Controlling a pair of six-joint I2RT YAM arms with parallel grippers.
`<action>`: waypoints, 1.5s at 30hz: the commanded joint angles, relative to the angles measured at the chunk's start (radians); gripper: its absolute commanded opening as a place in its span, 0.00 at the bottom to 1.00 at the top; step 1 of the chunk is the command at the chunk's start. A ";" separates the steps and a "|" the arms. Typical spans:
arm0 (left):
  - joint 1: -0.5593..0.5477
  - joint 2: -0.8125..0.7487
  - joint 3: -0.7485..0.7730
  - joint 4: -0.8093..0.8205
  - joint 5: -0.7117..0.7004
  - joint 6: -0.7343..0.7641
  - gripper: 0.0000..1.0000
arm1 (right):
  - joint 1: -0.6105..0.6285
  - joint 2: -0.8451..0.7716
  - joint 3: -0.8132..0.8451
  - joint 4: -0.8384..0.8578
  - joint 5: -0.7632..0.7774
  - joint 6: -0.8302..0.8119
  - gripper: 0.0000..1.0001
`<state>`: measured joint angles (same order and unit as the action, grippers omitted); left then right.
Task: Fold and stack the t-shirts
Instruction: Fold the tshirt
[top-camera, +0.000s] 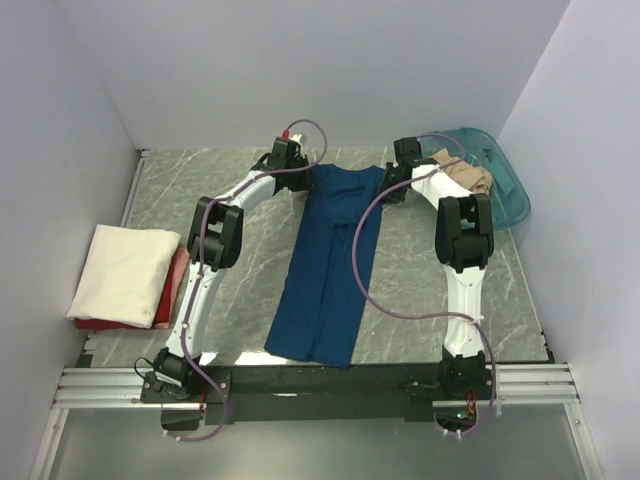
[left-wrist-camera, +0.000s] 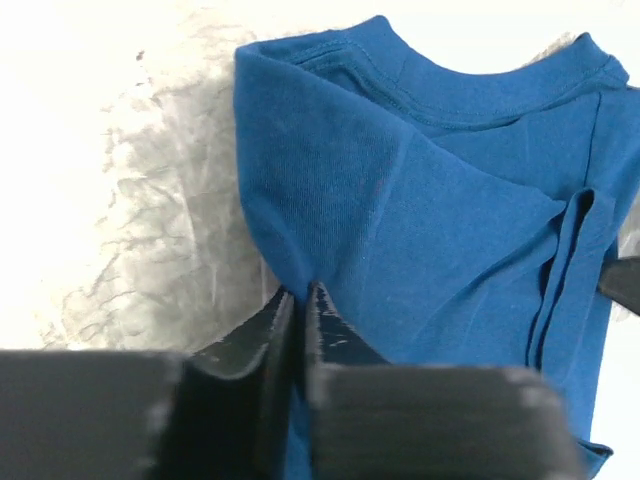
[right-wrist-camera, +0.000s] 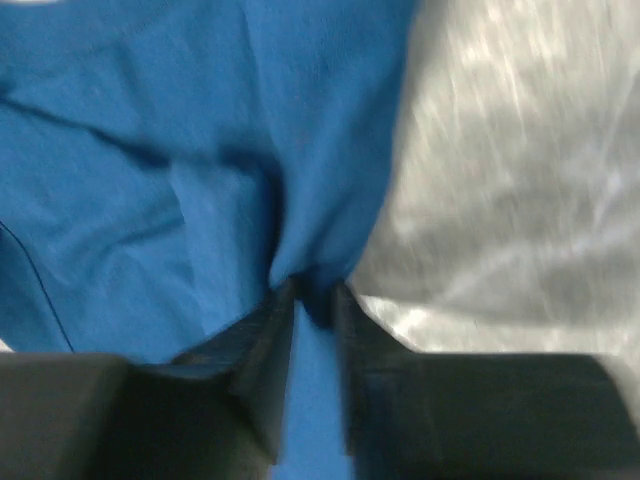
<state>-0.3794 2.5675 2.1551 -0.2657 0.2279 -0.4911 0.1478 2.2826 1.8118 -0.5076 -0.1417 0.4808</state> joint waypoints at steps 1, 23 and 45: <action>0.022 0.034 0.020 -0.038 -0.050 -0.036 0.10 | 0.006 0.058 0.113 -0.028 -0.018 -0.008 0.24; 0.209 -0.055 -0.035 0.184 0.022 -0.202 0.64 | 0.029 0.175 0.500 0.000 -0.134 -0.068 0.53; -0.177 -1.285 -1.441 0.072 -0.421 -0.612 0.37 | 0.465 -1.049 -1.045 0.204 0.252 0.131 0.45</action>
<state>-0.4847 1.3716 0.8120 -0.1253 -0.0849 -0.9993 0.5549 1.3327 0.8406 -0.3378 -0.0021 0.5453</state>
